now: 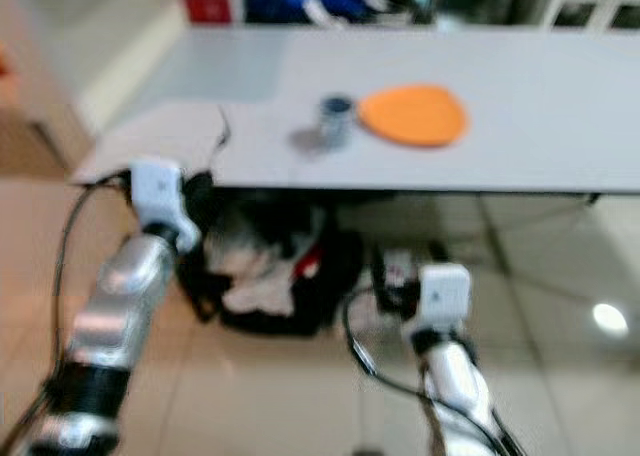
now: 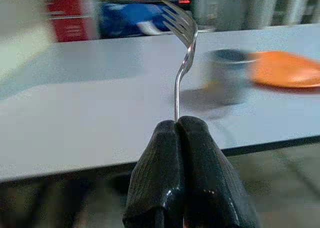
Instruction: Setting the table
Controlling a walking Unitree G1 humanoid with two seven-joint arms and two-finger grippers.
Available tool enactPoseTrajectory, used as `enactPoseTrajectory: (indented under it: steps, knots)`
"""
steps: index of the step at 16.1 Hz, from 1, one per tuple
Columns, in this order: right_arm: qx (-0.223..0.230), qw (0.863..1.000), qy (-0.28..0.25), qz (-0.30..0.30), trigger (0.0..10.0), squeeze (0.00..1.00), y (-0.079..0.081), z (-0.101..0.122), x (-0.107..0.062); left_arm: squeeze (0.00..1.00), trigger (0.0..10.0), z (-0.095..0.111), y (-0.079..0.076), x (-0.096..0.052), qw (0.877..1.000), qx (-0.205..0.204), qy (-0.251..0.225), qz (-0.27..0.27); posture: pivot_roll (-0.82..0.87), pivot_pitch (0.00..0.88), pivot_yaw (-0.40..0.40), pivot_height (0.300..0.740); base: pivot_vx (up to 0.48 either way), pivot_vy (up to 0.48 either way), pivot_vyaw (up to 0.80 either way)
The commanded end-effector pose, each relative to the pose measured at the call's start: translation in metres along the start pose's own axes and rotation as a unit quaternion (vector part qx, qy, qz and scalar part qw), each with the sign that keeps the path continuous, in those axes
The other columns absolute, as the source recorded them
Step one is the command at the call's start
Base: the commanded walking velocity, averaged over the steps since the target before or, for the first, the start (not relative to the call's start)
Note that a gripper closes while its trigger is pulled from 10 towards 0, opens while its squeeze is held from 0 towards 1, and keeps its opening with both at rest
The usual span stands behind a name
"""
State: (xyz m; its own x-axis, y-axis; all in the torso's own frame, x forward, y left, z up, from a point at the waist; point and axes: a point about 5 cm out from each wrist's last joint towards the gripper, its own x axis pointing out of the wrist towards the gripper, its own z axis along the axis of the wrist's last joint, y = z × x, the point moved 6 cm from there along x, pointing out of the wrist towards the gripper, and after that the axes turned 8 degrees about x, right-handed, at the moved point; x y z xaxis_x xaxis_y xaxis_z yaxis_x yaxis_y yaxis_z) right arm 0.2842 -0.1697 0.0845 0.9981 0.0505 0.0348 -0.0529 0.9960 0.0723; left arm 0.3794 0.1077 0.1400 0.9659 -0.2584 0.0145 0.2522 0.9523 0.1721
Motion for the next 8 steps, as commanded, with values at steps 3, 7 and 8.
enactPoseTrajectory:
  steps: [3, 7, 8]
  knots:
    - [0.003, 1.000, -0.014, 0.003, 10.0, 0.00, 0.0043, 0.0063, 0.0039, 0.00, 0.0, 0.0177, 0.0040, 0.0009, 0.999, 0.015, -0.032, -0.005, -0.13, 0.000, 0.058, 0.736, 0.261, -0.399, 0.00]
    - [0.002, 1.000, -0.013, 0.004, 10.0, 0.00, 0.0042, 0.0056, 0.0030, 0.00, 0.0, 0.0139, 0.0032, 0.0022, 0.999, 0.019, -0.026, -0.011, -0.13, 0.000, 0.059, 0.736, 0.264, -0.398, 0.00]
    - [0.002, 1.000, -0.014, 0.004, 10.0, 0.00, 0.0038, 0.0057, 0.0025, 0.00, 0.0, 0.0131, 0.0029, 0.0019, 0.999, 0.018, -0.025, -0.013, -0.13, 0.000, 0.060, 0.736, 0.266, -0.398, 0.00]
